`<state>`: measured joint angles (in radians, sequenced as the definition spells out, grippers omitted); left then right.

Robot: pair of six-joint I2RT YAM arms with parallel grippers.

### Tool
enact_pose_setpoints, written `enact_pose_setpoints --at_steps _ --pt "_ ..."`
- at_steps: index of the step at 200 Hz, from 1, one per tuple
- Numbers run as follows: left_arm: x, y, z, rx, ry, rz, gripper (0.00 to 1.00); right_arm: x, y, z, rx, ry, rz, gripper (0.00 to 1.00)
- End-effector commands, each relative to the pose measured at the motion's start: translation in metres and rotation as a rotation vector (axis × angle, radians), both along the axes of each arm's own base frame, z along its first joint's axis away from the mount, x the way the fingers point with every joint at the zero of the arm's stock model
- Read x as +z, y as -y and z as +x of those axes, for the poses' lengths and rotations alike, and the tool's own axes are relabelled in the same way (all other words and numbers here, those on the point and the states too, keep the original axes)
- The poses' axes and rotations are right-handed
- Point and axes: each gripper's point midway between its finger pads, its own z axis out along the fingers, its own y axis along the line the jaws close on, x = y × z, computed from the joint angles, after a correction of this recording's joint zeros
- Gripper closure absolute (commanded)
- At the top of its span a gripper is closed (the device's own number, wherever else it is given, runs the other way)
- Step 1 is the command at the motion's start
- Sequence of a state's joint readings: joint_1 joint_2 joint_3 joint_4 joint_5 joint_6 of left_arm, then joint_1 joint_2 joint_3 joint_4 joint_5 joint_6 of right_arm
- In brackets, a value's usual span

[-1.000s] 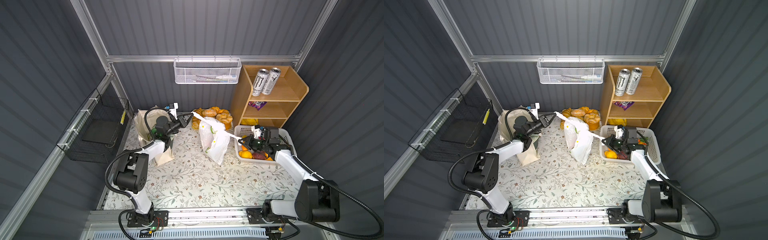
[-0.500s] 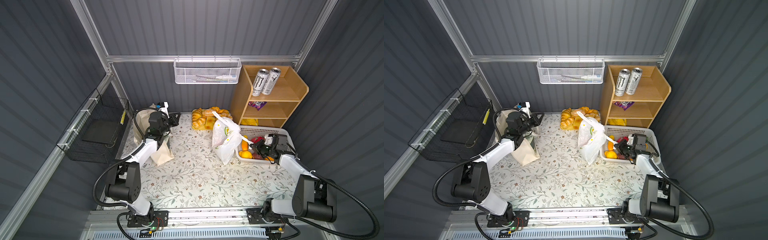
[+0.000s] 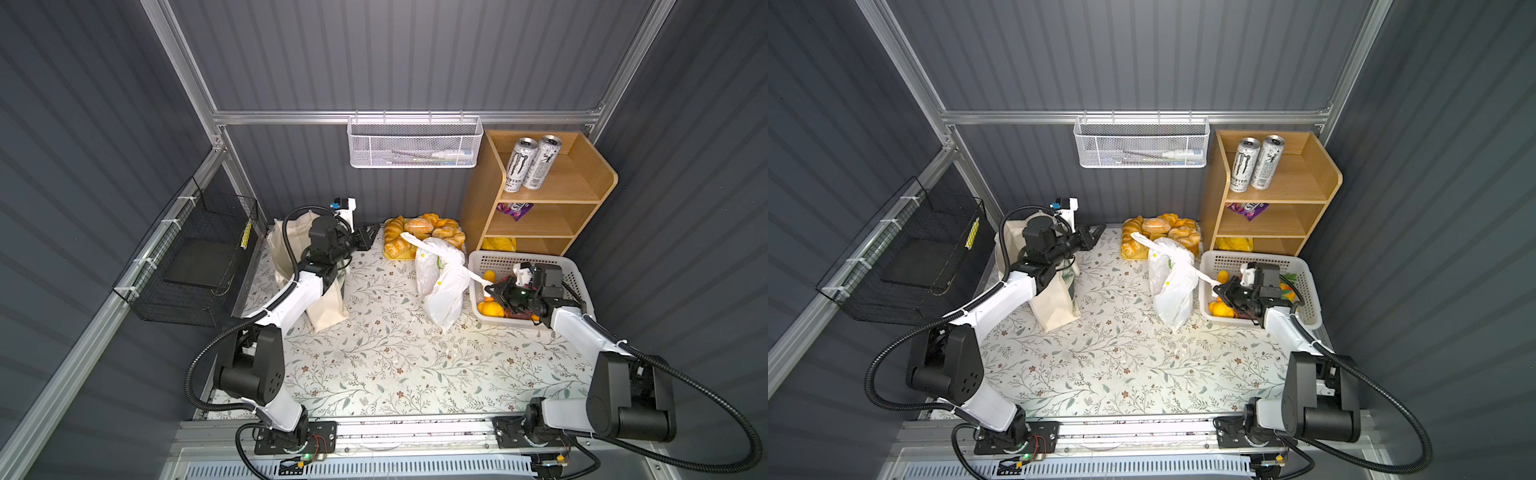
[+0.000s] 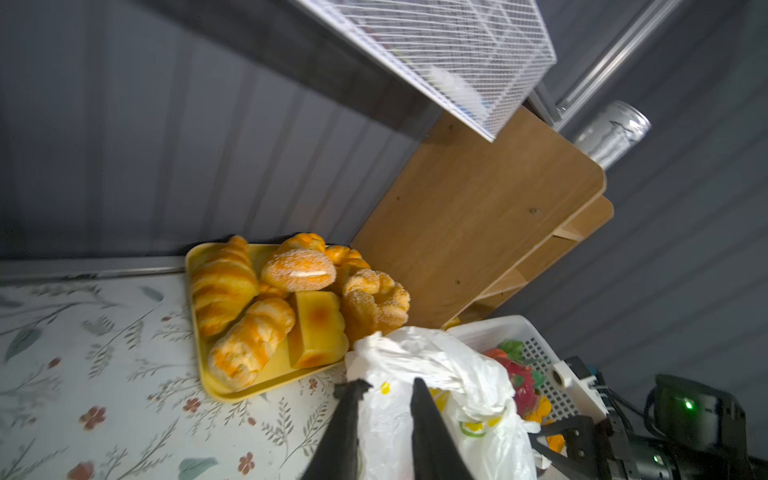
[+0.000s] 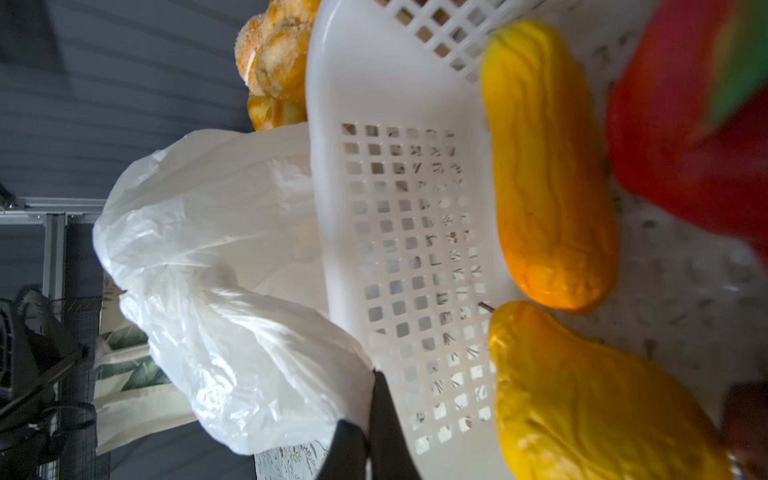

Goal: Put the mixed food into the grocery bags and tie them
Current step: 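Release the bag handles with the left gripper and withdraw it toward the tote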

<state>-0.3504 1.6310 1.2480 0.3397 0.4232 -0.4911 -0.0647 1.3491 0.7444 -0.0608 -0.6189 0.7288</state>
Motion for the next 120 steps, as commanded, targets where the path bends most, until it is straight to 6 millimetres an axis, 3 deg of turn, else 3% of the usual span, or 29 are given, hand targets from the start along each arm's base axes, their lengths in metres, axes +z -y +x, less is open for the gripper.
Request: enact_pose_setpoints --at_steps 1,47,52,68,74,78,81,120 --pt "-0.006 0.038 -0.014 -0.108 -0.024 0.013 0.7 0.012 -0.005 0.0 0.031 0.03 -0.015 1.0" --pt "-0.047 0.052 -0.018 -0.057 -0.169 -0.126 0.61 0.01 -0.008 -0.001 0.037 0.027 -0.015 1.0" --pt "-0.052 0.054 -0.018 -0.053 -0.185 -0.129 0.55 0.011 -0.007 -0.001 0.036 0.029 -0.017 1.0" --pt "-0.066 0.057 -0.014 -0.032 -0.227 -0.146 0.48 0.014 -0.009 -0.001 0.042 0.036 -0.021 1.0" --pt "-0.07 0.058 -0.012 -0.023 -0.237 -0.155 0.36 0.014 -0.009 -0.001 0.045 0.036 -0.022 1.0" --pt "-0.073 0.058 -0.01 -0.017 -0.243 -0.159 0.09 0.015 -0.009 -0.001 0.044 0.038 -0.024 1.0" --pt "-0.073 0.058 -0.008 -0.012 -0.241 -0.162 0.01 0.015 -0.01 -0.001 0.047 0.04 -0.024 1.0" --pt "-0.084 0.059 0.009 0.04 -0.254 -0.175 0.0 0.018 -0.012 -0.002 0.053 0.044 -0.025 1.0"
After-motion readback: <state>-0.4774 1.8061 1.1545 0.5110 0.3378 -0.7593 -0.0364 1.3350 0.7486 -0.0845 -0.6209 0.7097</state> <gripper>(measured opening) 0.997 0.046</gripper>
